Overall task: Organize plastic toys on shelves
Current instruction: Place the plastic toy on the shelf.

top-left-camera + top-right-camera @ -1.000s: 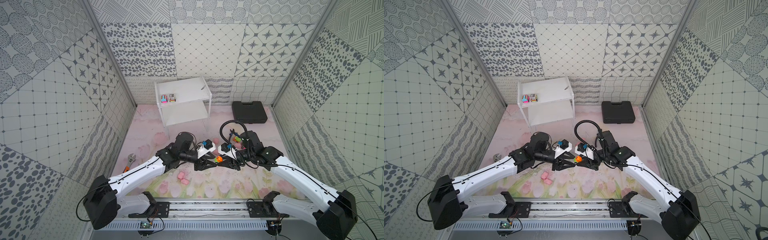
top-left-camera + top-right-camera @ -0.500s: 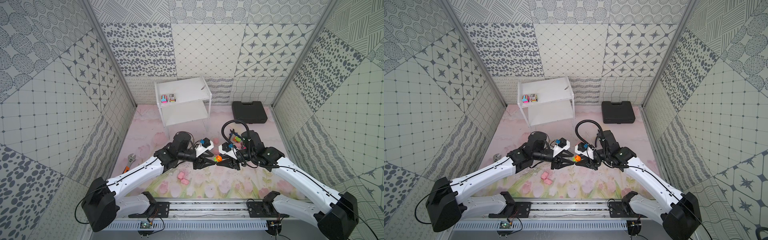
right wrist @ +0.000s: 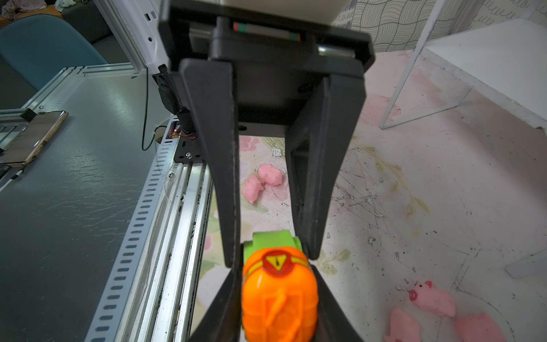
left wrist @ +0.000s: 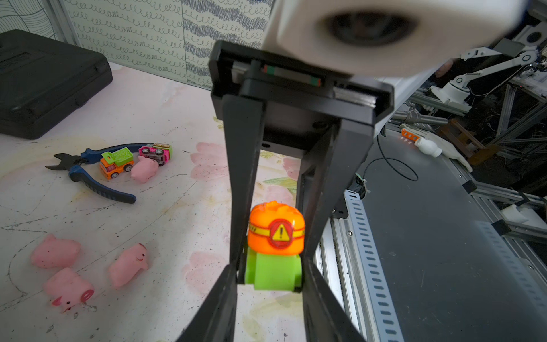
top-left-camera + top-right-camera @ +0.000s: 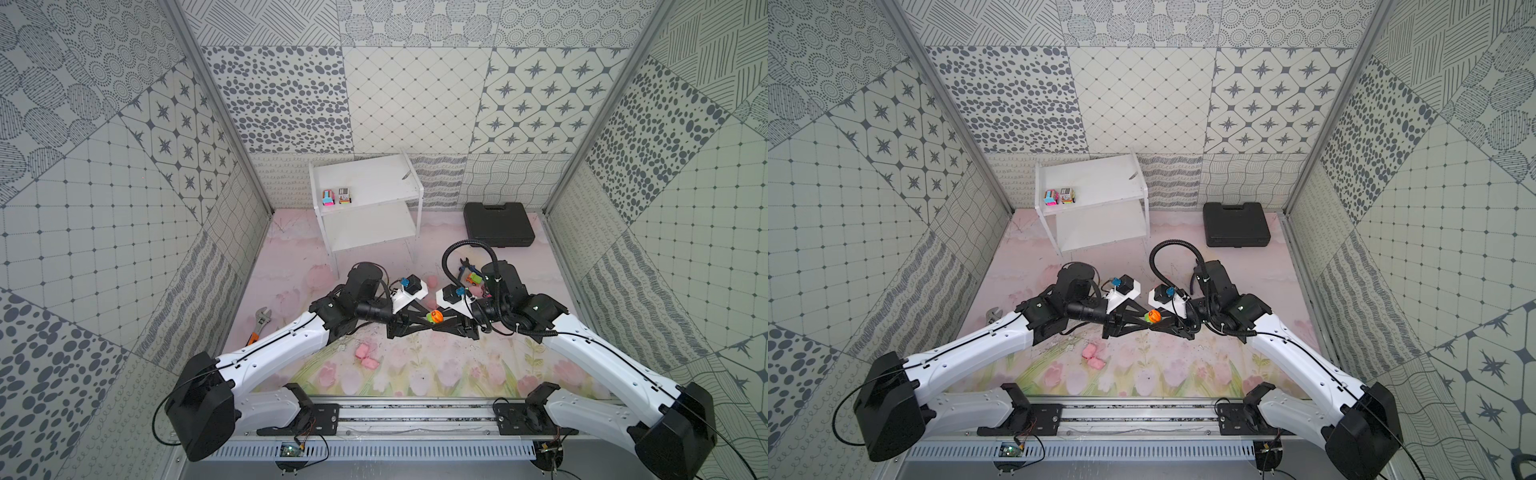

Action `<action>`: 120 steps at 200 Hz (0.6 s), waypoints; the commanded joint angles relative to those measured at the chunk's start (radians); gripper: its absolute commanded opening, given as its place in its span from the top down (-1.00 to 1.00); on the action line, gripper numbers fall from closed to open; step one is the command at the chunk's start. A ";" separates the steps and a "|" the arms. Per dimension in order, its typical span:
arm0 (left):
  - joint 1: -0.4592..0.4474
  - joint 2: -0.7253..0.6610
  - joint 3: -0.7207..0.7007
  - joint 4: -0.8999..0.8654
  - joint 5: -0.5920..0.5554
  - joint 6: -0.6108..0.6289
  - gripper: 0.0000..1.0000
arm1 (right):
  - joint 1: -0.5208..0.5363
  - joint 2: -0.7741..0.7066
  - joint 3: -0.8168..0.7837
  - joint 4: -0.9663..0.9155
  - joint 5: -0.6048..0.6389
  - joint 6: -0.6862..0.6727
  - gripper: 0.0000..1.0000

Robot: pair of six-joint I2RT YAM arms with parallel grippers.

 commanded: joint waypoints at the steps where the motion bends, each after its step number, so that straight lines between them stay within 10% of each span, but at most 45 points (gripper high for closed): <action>1: 0.005 0.008 0.014 0.046 0.003 -0.001 0.27 | 0.015 0.005 0.011 0.035 -0.034 0.002 0.25; 41: 0.011 0.010 0.022 0.045 0.009 0.002 0.67 | 0.015 0.005 0.011 0.042 -0.020 0.008 0.20; 120: 0.057 -0.047 0.003 0.014 -0.026 0.009 0.72 | -0.015 -0.071 -0.042 0.105 0.054 0.073 -0.42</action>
